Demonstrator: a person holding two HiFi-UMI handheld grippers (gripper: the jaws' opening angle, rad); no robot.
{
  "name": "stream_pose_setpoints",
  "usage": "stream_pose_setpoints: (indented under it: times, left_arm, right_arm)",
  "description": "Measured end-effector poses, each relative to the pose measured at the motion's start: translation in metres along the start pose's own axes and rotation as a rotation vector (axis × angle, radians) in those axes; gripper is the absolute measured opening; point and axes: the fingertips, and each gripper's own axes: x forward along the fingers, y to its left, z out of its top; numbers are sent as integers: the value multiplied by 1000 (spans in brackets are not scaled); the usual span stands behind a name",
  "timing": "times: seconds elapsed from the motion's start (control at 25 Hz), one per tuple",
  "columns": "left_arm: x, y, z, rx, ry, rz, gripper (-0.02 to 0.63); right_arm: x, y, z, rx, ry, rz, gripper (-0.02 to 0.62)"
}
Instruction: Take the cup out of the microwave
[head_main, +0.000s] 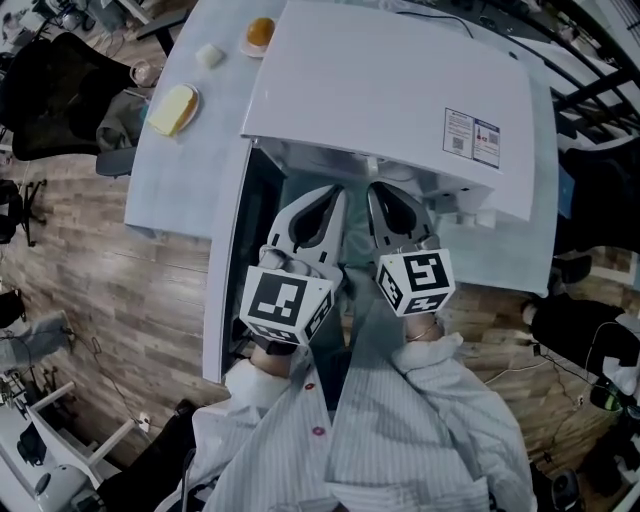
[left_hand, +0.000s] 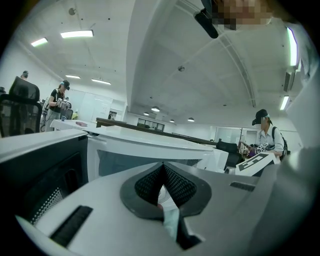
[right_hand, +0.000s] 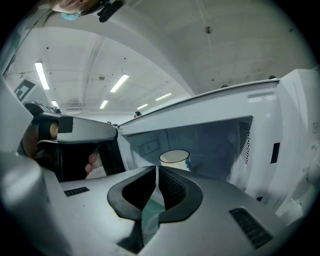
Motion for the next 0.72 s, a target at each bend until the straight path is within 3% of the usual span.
stream_pose_setpoints:
  times: [0.48, 0.6, 0.72]
  left_arm:
    - [7, -1, -1, -6, 7, -28, 9]
    - [7, 0, -1, -6, 6, -27, 9]
    - [8, 2, -2, -5, 10, -23, 9]
  right_arm:
    - [13, -9, -12, 28, 39, -25, 40]
    - [18, -11, -17, 39, 54, -26, 128]
    - [24, -15, -22, 49, 68, -35, 137]
